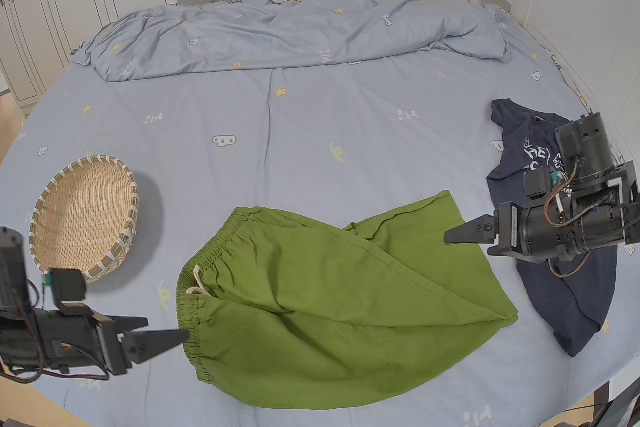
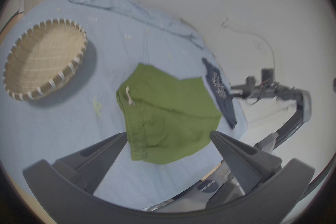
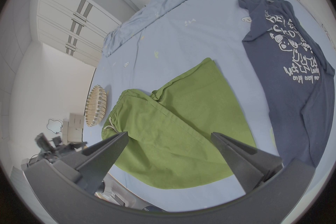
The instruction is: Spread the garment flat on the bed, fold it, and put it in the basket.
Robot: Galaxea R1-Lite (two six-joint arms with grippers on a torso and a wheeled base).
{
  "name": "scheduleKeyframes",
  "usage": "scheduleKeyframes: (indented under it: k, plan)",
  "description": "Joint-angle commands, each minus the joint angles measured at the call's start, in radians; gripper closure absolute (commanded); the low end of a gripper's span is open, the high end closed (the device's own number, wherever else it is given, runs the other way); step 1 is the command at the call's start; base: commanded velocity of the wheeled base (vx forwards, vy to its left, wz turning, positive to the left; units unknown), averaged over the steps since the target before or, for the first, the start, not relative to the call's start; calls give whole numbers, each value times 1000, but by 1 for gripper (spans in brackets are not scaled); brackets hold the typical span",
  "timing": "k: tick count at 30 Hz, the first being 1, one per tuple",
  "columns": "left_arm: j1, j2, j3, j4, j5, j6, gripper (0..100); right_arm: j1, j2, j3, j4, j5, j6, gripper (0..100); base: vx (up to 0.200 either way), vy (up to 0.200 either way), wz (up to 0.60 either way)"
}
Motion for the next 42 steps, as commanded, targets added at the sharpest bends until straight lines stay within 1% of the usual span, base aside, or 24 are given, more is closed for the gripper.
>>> scheduleKeyframes:
  k: [1, 3, 5, 6, 9, 10, 11, 12, 16, 17, 23, 27, 31, 35, 37, 42]
  plan:
    - [116, 369, 193, -196, -75, 249, 0, -64, -117, 98, -34, 58, 13, 0, 0, 0, 0]
    - [141, 396, 199, -225, -133, 251, 0, -64, -118, 99, -34, 59, 14, 0, 0, 0, 0]
    - [147, 399, 198, -227, -143, 252, 0, -64, -118, 99, -34, 59, 14, 0, 0, 0, 0]
    - [164, 412, 185, -236, -178, 254, 0, -64, -120, 101, -34, 61, 14, 0, 0, 0, 0]
    - [164, 418, 169, -248, -202, 255, 0, -64, -126, 101, -34, 61, 14, 0, 0, 0, 0]
    - [157, 422, 150, -252, -231, 255, 0, -62, -127, 99, -34, 61, 14, 0, 0, 0, 0]
    - [156, 424, 149, -252, -238, 255, 0, -62, -127, 99, -34, 61, 14, 0, 0, 0, 0]
    - [138, 433, 136, -252, -274, 257, 0, -62, -127, 101, -34, 61, 14, 0, 0, 0, 0]
    - [119, 453, 109, -259, -285, 258, 0, -62, -129, 102, -32, 61, 14, 0, 0, 0, 0]
    - [122, 479, 83, -278, -284, 258, 0, -64, -129, 105, -32, 61, 16, 0, 0, 0, 0]
    - [139, 534, 37, -310, -277, 263, 0, -62, -140, 113, -34, 61, 14, 0, 0, 0, 0]
    - [159, 554, 37, -311, -277, 264, 0, -62, -141, 115, -34, 61, 14, 0, 0, 0, 0]
    - [161, 570, 31, -322, -282, 267, 0, -61, -138, 115, -34, 61, 14, 0, 0, 0, 0]
    - [144, 585, 23, -357, -310, 263, 0, -62, -140, 115, -34, 61, 14, 0, 0, 0, 0]
    - [122, 597, 23, -377, -343, 260, 0, -64, -141, 115, -34, 61, 14, 0, 0, 0, 0]
    - [88, 623, 37, -394, -357, 260, 0, -62, -141, 115, -34, 61, 14, 0, 0, 0, 0]
